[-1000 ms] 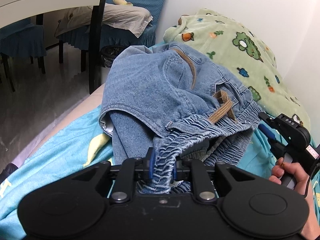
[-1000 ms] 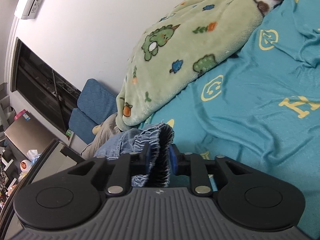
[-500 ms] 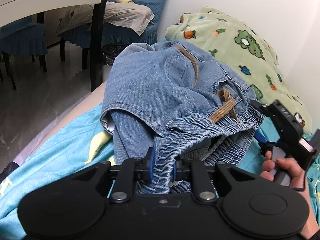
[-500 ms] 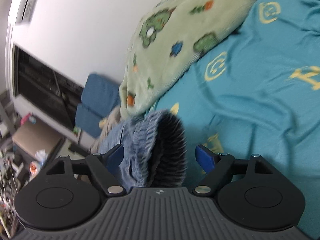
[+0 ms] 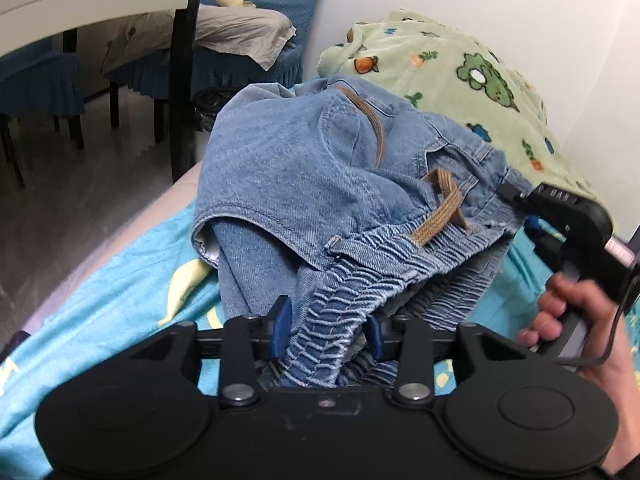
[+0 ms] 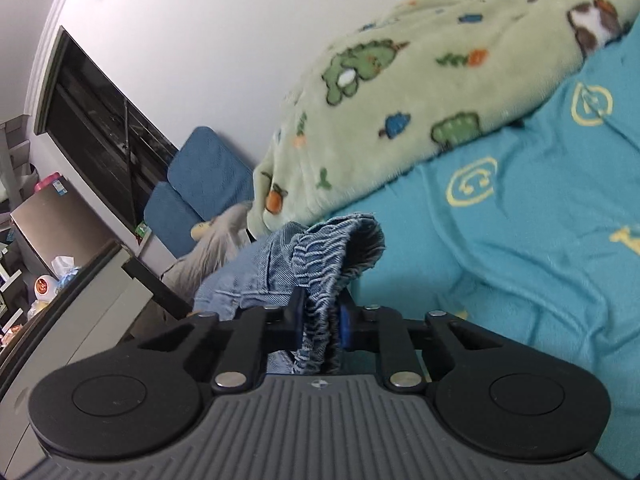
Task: Fold clothes
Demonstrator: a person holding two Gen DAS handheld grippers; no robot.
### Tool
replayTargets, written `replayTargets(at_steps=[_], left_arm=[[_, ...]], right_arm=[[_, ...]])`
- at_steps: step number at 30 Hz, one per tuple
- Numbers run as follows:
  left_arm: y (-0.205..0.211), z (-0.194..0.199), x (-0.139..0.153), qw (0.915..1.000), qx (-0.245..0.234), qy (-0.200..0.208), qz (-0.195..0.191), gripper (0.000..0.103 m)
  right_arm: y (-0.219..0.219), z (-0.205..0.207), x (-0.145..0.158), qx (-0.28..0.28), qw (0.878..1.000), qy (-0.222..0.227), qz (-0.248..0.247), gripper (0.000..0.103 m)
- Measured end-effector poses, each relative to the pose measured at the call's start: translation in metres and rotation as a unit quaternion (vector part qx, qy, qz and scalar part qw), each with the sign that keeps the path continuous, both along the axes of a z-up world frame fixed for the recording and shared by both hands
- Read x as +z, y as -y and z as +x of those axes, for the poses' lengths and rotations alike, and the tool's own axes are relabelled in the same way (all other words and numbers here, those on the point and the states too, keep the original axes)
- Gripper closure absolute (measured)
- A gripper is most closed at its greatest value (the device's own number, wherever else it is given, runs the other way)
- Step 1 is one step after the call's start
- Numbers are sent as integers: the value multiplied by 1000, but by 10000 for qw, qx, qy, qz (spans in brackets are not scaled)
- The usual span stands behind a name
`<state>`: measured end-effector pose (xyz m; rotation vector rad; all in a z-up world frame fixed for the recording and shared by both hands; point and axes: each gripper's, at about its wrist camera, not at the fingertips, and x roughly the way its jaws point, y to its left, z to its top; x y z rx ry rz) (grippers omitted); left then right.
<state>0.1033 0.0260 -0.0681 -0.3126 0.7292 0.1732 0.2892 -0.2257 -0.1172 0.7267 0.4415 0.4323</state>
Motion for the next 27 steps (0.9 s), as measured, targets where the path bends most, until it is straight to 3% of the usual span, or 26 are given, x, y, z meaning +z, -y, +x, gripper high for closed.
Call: replayTargets(at_steps=[2,3,8,13,21,27], left_arm=[[1,0,-2,10000,-35,-16,64,76],[1,0,-3,9999,-78,-34,69,88],[-7,-11,6,9986,-218,237,-416,93],[5,-36,34,9920,-672,965,-450,94],[86,-38,84,9730,-1454,1730,-477,95],[184,4,84,9607,-1951,1900,-542,95]], right_arm=[[-2,0,6,-66,9999,17,-116,88],[-2,-1,10,-110,9997,68,-187,88],[5,-11,38,-382,9978,382,-372,89],[15,-22,79,-532,9952,615,-551,90],[70,-11,168,-536,9860,1004,-1219,90],[151,25,198,-807,9791,994,-1583,91]])
